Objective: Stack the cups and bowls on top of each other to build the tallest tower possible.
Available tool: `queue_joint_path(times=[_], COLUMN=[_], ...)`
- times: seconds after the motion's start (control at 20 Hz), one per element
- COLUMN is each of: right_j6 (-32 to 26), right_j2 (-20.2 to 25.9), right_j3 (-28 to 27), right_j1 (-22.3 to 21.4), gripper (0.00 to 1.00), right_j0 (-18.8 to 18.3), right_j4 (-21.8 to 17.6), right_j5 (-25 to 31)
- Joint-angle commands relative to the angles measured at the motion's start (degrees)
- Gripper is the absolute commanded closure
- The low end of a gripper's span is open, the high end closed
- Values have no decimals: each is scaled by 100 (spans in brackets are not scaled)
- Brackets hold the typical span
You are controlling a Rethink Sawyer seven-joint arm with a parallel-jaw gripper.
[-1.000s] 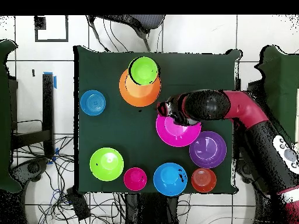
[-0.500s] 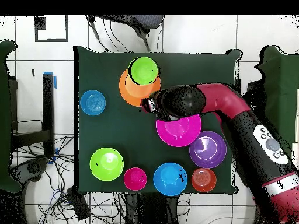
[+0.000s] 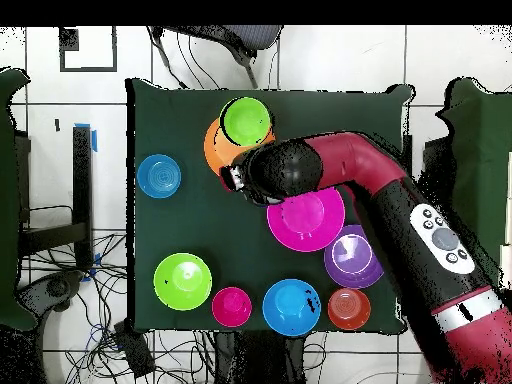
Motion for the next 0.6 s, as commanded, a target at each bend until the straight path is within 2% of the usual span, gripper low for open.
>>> queue_joint_path(times=[0.05,0.45,0.6], right_j6=[996,1416,1419], right_j2=[-741,-1420,-1772], right_j3=[126,95,-68], right_j1=[-143,19,255], gripper=[0,0,0], right_j0=[660,1306,1554], right_j4=[-12,-150,-113], right_j5=[-212,-506,-54])
